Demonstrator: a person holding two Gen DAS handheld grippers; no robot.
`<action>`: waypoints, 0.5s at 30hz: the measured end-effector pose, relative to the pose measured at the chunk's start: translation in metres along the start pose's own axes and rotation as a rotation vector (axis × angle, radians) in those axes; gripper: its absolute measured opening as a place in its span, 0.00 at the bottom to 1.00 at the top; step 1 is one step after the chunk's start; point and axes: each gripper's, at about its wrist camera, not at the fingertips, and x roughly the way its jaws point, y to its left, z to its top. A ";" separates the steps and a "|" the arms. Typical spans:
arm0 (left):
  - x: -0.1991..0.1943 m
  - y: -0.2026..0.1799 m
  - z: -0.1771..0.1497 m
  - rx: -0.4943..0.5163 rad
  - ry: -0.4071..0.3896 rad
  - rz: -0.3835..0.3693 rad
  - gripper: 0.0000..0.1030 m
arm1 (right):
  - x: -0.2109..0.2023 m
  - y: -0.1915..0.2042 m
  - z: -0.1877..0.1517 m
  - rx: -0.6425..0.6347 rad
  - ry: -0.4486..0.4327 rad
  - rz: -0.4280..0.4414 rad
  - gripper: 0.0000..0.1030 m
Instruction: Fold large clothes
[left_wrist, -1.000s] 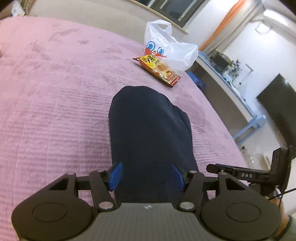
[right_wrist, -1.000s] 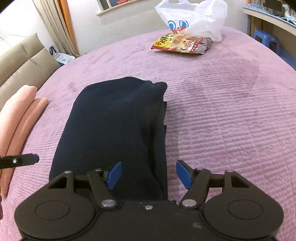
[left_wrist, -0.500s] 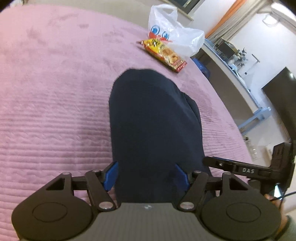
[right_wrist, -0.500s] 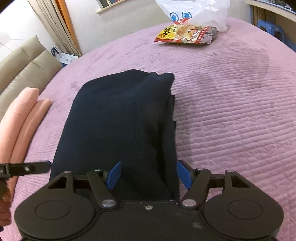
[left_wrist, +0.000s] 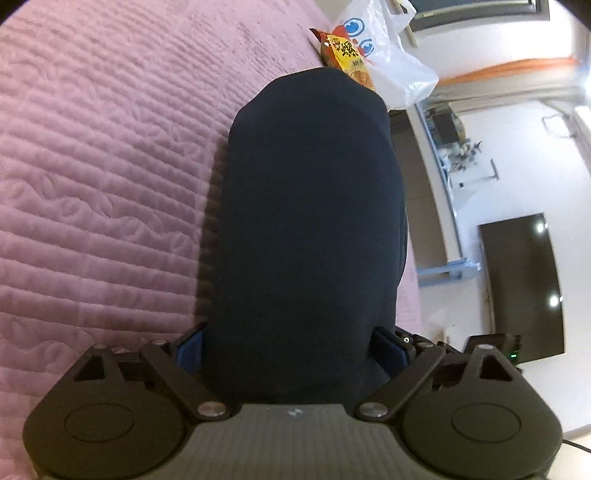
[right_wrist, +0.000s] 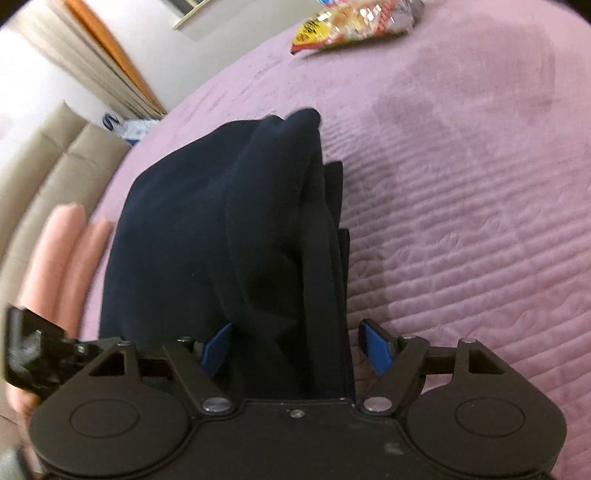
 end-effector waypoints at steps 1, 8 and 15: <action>0.002 0.001 -0.001 -0.001 -0.004 -0.007 0.92 | 0.001 -0.004 -0.001 0.014 -0.001 0.023 0.92; 0.005 -0.008 -0.013 0.043 -0.081 -0.005 0.69 | 0.004 -0.017 0.001 0.071 0.050 0.180 0.70; -0.021 -0.031 -0.035 0.141 -0.144 -0.056 0.48 | -0.027 0.009 -0.015 -0.015 -0.019 0.229 0.44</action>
